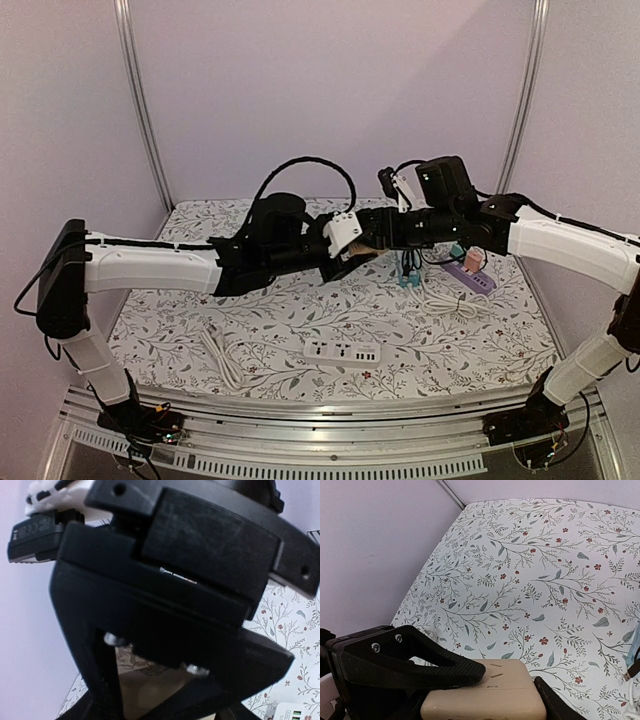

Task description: Insert the plug

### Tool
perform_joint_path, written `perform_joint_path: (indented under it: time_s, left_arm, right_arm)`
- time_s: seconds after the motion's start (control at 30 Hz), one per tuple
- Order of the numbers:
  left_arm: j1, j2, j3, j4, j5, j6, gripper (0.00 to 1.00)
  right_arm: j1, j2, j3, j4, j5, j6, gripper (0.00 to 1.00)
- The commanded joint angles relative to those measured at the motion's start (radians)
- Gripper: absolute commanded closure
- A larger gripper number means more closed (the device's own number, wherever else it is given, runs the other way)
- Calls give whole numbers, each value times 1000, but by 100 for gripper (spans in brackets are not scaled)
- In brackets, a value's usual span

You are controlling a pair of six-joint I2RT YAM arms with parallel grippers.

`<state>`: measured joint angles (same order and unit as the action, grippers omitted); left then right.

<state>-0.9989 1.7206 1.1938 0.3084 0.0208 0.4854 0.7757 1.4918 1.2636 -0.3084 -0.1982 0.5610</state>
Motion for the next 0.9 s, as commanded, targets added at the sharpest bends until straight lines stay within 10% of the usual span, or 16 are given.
perform_joint_path:
  time_s: [0.0, 0.07, 0.17, 0.23, 0.53, 0.87]
  left_arm:
    - [-5, -8, -2, 10, -42, 34, 100]
    - [-6, -9, 3, -7, -55, 36, 95]
    - [-4, -17, 9, -58, -73, 25, 27]
    - [1, -41, 5, -142, -50, 17, 2]
    - [22, -208, -105, -693, 275, 57, 4]
    - [23, 57, -60, -918, 142, 74, 5]
  right_arm:
    - [0, 20, 37, -49, -64, -10, 82]
    - [1, 23, 38, -49, -67, -16, 100]
    - [-6, 20, 32, -52, -59, -30, 100]
    - [-22, 10, 19, -52, -45, -33, 100]
    - [-83, -62, -32, -173, 137, -103, 100]
    - [-85, -87, -45, -200, 192, -141, 100]
